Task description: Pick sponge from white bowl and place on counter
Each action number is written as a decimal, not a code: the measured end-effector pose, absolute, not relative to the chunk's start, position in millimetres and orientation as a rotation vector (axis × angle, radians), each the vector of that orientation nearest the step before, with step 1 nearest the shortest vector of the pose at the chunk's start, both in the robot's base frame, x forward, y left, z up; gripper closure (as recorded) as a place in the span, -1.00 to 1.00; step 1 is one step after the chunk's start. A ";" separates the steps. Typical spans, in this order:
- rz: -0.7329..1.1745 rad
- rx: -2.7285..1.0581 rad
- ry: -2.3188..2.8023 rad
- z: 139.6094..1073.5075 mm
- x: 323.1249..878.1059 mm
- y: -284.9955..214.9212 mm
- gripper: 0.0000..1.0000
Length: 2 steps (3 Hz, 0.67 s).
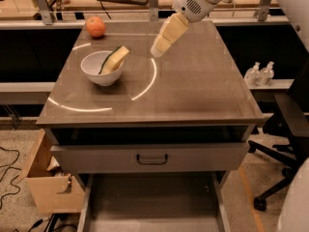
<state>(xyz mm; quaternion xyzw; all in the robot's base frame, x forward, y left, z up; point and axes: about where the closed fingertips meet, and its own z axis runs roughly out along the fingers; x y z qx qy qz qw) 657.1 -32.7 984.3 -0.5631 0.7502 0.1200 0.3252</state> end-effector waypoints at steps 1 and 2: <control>0.315 -1.476 1.967 984.2 657.2 -32.7 -1.00; 0.336 -1.514 1.986 966.4 658.7 -7.9 -1.00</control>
Offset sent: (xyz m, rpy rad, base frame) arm 0.0033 0.0583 -0.0413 -0.0434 0.0825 0.0494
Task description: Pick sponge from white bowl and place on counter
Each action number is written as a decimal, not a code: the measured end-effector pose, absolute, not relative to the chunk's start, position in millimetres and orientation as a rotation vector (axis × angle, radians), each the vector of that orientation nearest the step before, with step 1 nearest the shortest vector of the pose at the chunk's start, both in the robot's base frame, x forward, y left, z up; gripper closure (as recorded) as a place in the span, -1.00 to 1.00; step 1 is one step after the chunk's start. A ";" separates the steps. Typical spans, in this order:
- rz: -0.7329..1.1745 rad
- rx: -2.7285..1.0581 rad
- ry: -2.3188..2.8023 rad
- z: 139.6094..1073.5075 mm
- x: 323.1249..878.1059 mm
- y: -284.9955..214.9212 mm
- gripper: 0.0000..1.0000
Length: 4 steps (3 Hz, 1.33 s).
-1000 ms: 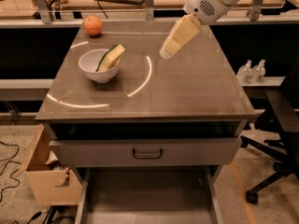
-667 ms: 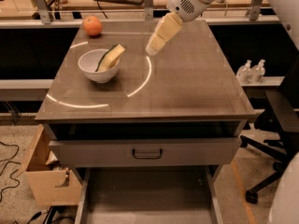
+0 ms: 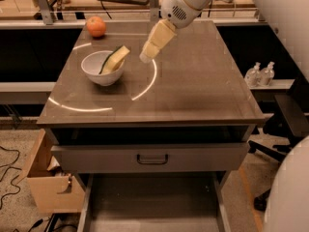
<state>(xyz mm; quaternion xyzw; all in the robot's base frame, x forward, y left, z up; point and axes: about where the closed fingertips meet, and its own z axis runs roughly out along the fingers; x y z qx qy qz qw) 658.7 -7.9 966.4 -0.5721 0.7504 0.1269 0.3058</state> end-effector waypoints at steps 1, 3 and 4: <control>0.350 -1.538 2.030 945.9 662.2 17.1 -1.00; 0.391 -1.480 2.094 934.5 660.1 40.6 -1.00; 0.470 -1.469 2.066 937.6 656.8 59.6 -1.00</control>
Offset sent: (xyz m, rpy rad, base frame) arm 0.0033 0.0522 -0.0416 -0.0342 0.1172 -0.0461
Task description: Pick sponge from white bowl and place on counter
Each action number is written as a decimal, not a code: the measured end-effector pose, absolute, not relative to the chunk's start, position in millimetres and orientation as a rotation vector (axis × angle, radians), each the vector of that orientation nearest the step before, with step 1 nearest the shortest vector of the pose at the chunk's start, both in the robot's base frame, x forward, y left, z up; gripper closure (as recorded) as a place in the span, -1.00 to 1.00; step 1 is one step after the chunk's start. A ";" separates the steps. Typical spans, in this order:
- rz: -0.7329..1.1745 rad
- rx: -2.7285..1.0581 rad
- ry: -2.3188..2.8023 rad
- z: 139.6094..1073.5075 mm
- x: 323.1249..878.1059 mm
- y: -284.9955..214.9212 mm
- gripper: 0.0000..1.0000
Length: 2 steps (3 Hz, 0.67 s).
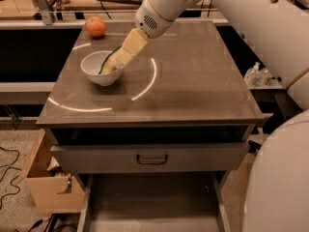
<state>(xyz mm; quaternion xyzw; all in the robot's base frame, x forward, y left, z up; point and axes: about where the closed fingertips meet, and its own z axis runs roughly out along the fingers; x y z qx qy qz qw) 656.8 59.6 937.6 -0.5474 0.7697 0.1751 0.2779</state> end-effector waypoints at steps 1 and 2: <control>0.519 -1.475 2.040 939.2 654.4 72.5 -1.00; 0.535 -1.467 2.063 930.6 654.2 81.8 -1.00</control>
Offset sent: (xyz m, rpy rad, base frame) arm -0.0024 0.0297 -0.0139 0.0353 0.0558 -0.0035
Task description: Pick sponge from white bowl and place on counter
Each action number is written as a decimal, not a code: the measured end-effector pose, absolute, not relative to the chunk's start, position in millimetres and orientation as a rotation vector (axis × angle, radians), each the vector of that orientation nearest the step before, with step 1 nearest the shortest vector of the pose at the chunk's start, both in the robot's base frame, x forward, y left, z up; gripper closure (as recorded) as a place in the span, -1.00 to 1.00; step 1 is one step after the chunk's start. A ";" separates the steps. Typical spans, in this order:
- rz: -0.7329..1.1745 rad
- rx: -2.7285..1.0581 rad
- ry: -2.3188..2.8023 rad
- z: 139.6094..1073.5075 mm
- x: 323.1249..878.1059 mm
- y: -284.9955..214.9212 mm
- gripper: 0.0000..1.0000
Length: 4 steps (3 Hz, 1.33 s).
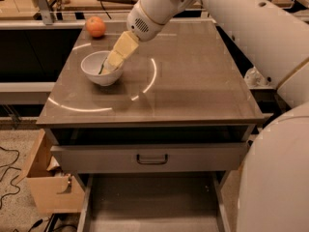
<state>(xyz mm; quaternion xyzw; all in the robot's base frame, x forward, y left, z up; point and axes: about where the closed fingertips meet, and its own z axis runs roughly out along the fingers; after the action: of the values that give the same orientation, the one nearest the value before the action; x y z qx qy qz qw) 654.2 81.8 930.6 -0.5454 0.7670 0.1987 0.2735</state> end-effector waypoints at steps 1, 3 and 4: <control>0.543 -1.426 2.108 912.2 652.1 89.8 -1.00; 0.545 -1.462 2.093 904.5 659.4 103.0 -0.67; 0.547 -1.466 2.093 902.8 658.9 104.6 -0.21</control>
Offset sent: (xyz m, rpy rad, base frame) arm -0.0027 0.0025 -0.0193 -0.0057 0.0296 -0.0621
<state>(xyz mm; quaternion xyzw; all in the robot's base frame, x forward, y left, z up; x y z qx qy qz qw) 658.9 104.6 902.8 -0.5414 0.7732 0.2021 0.2611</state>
